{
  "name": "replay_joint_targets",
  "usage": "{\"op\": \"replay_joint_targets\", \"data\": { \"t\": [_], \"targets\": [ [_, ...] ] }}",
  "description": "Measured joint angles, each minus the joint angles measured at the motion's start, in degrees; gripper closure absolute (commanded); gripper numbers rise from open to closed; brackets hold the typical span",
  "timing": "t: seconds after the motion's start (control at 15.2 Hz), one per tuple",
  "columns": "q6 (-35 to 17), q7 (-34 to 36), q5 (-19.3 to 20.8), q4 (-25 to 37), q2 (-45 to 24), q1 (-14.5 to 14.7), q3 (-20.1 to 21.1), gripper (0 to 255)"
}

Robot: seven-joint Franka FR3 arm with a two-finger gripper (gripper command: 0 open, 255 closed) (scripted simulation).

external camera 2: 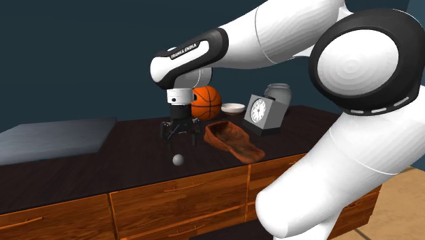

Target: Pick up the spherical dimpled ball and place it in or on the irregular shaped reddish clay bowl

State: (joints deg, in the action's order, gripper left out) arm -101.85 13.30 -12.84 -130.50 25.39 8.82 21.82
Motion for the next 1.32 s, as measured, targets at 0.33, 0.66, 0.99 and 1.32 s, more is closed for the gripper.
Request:
{"op": "replay_joint_targets", "data": {
  "t": [0.33, 0.66, 0.99, 1.32],
  "targets": [
    [-3.53, 0.88, -0.23, -1.62, -1.66, 0.51, 1.62, 0],
    [-6.90, 0.94, -0.52, -4.27, -2.36, 0.69, 2.28, 0],
    [-7.10, 0.92, -0.54, -4.45, -2.36, 0.70, 2.30, 0],
    [-7.10, 0.92, -0.54, -4.45, -2.36, 0.70, 2.30, 255]
  ]
}}
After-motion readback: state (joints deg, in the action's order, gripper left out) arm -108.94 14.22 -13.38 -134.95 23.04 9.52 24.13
